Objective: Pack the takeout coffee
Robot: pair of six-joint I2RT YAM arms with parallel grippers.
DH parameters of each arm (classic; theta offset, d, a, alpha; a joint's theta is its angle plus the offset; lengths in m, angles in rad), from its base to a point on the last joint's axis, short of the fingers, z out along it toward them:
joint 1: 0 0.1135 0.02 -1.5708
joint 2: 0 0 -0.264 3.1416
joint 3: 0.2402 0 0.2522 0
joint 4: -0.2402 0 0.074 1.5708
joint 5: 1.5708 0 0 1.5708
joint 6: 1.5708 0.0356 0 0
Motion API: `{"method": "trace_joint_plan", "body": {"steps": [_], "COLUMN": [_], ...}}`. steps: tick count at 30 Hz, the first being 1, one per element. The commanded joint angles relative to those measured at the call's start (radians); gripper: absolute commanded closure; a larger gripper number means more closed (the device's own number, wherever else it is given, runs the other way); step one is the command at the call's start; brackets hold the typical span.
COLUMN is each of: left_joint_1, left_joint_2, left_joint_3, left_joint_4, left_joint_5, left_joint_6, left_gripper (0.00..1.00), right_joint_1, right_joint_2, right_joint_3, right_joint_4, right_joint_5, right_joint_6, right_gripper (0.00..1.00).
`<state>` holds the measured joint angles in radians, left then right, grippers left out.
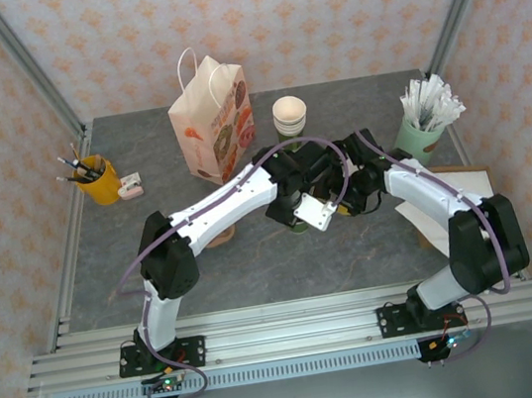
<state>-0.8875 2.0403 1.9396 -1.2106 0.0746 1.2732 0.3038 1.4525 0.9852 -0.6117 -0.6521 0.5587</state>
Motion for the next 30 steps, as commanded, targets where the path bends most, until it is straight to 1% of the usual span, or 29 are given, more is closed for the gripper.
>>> {"method": "trace_joint_plan", "body": {"steps": [1, 4, 7, 11, 23, 26, 29, 30], "left_joint_1": [0.001, 0.001, 0.000, 0.000, -0.006, -0.016, -0.023, -0.027], "left_joint_2": [0.030, 0.028, 0.018, 0.017, 0.063, 0.072, 0.078, 0.079], "left_joint_3": [0.072, 0.093, 0.074, 0.047, 0.044, 0.034, 0.025, 0.020], "left_joint_4": [-0.040, -0.053, -0.056, -0.049, -0.028, -0.026, -0.026, -0.024], "left_joint_5": [0.025, 0.018, 0.014, 0.029, 0.062, 0.063, 0.073, 0.076], "left_joint_6": [-0.009, -0.010, -0.015, -0.024, -0.031, -0.035, -0.043, -0.047], "left_gripper": [1.00, 1.00, 1.00, 1.00, 1.00, 1.00, 1.00, 1.00], "right_joint_1": [0.001, 0.001, 0.001, 0.000, 0.001, 0.001, 0.001, 0.001], "right_joint_2": [-0.040, -0.053, -0.067, -0.062, -0.041, -0.058, -0.060, -0.058], "right_joint_3": [0.023, 0.040, 0.046, 0.036, -0.017, -0.048, -0.071, -0.084], "right_joint_4": [-0.024, -0.046, -0.051, -0.046, -0.007, 0.034, 0.026, 0.027], "right_joint_5": [0.055, 0.072, 0.068, 0.044, 0.001, -0.030, -0.017, -0.012], "right_joint_6": [0.014, 0.014, 0.015, 0.010, 0.030, 0.050, 0.054, 0.053], "right_gripper": [0.36, 0.35, 0.35, 0.35, 0.32, 0.33, 0.38, 0.41]}}
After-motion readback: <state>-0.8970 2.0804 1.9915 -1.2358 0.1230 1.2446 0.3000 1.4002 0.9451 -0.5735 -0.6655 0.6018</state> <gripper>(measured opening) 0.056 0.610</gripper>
